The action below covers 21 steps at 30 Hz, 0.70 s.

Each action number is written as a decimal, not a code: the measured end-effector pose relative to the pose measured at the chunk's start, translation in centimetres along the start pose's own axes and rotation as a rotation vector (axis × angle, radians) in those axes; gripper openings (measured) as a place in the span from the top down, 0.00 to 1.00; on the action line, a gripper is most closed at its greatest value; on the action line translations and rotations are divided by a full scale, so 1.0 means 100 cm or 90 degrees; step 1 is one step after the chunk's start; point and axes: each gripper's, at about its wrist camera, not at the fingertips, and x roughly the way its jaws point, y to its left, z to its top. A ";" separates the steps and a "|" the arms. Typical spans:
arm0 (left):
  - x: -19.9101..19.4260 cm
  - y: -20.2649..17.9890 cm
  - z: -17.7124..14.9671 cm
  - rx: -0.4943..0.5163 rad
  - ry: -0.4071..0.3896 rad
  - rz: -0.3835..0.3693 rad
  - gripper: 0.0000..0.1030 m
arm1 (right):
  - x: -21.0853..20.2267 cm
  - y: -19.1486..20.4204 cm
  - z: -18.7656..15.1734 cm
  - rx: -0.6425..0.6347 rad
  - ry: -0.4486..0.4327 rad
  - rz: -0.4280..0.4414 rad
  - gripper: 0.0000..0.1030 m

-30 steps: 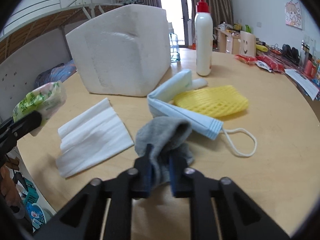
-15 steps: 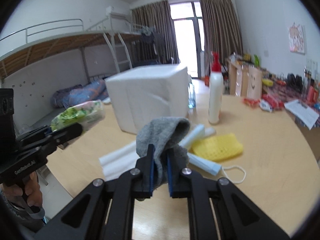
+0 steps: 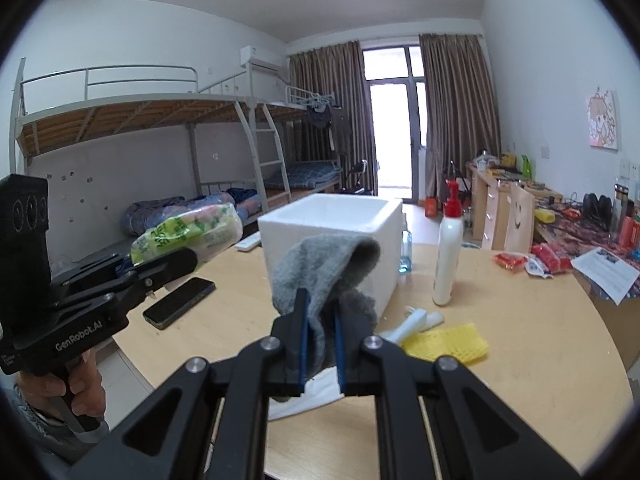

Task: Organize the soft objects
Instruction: 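Lift the snack bag with the left tool while the right tool carries the sock over the foam box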

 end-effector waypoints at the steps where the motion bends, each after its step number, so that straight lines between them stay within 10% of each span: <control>1: -0.001 0.000 0.000 0.001 0.000 0.003 0.77 | -0.001 0.002 0.000 0.000 -0.003 0.003 0.87; 21: 0.004 0.010 0.017 -0.016 0.010 0.010 0.77 | 0.013 0.006 0.028 0.003 -0.018 0.028 0.87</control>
